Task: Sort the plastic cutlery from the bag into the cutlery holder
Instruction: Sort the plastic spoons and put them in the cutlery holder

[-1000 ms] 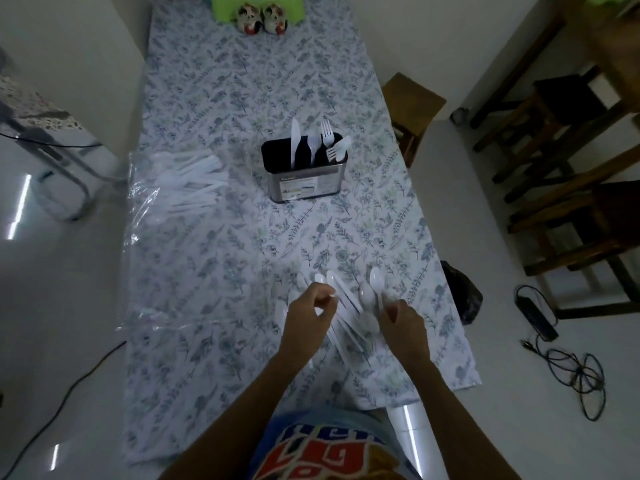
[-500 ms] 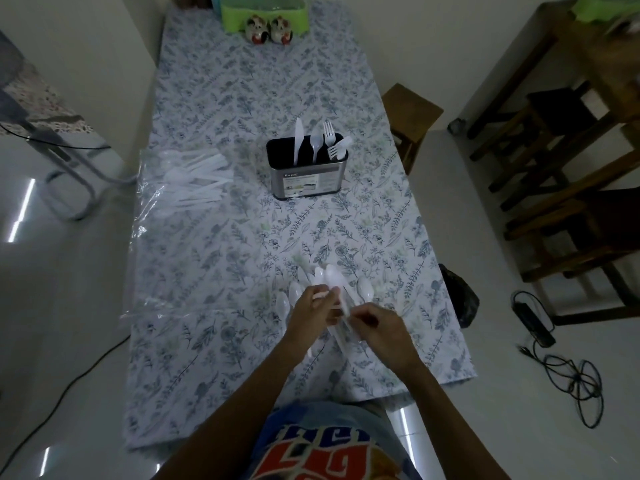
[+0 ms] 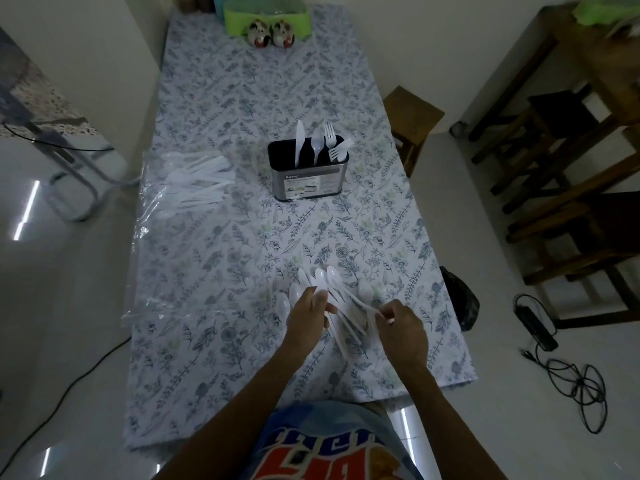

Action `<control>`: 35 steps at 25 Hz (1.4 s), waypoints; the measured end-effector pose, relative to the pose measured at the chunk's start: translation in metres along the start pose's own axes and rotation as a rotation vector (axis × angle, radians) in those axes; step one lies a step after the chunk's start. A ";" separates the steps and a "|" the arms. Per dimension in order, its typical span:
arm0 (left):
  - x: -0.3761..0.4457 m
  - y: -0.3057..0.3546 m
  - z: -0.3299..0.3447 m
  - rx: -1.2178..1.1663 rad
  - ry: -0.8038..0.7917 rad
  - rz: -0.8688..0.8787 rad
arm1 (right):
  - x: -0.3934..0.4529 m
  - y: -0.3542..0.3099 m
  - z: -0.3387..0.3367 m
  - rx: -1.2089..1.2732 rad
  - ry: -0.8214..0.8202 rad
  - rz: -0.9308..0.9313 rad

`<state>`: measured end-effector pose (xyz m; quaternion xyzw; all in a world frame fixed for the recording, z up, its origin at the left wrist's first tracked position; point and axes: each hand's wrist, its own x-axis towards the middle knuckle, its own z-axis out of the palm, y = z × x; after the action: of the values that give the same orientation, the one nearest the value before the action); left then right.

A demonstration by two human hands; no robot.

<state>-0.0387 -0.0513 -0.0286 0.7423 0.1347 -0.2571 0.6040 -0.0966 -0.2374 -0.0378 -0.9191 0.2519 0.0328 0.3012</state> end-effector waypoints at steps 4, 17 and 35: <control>-0.013 0.022 0.012 0.123 -0.025 0.243 | -0.006 -0.014 -0.029 0.070 0.130 -0.407; 0.002 0.001 -0.009 -0.088 -0.064 -0.005 | 0.021 -0.010 -0.005 0.049 -0.211 0.024; 0.004 -0.001 -0.009 -0.385 0.050 -0.102 | 0.005 -0.042 0.005 0.285 -0.335 -0.111</control>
<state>-0.0343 -0.0429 -0.0304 0.6114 0.2336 -0.2382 0.7176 -0.0714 -0.2076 -0.0200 -0.8615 0.1494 0.1325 0.4668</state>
